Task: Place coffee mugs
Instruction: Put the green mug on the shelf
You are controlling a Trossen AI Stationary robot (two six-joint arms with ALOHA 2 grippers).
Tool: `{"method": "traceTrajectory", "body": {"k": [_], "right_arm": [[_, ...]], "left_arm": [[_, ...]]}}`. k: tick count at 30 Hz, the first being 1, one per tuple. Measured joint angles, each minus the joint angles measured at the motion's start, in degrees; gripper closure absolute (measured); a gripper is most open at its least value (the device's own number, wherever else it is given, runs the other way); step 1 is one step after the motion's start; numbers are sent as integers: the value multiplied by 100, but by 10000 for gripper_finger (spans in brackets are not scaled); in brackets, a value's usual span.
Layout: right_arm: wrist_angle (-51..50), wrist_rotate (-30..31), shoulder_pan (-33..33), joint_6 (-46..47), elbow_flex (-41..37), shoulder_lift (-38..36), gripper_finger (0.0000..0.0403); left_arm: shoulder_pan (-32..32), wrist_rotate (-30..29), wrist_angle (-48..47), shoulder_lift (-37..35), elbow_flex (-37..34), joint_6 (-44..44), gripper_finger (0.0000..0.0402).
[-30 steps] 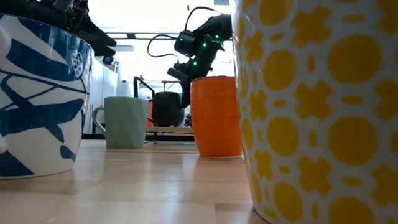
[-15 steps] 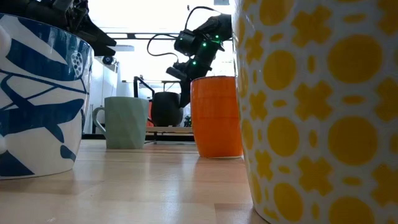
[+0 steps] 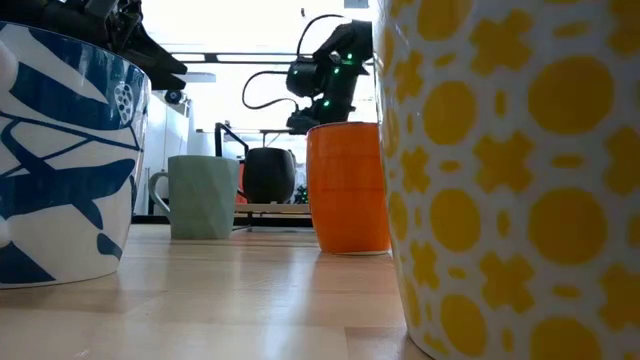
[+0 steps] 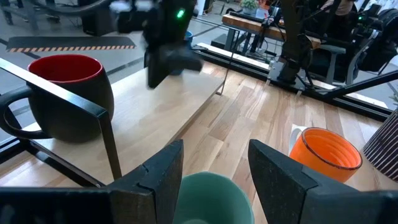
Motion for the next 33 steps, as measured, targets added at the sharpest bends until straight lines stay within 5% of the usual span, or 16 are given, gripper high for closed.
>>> {"method": "traceTrajectory", "body": {"k": [18, 33], "right_arm": [[-1982, 279, 752, -329, 63, -2293, 403], [-1910, 813, 1845, -948, -389, -3148, 403]], "left_arm": [[0, -4, 4, 0, 0, 4, 229], [0, -2, 88, -1, 0, 2, 229]]}}
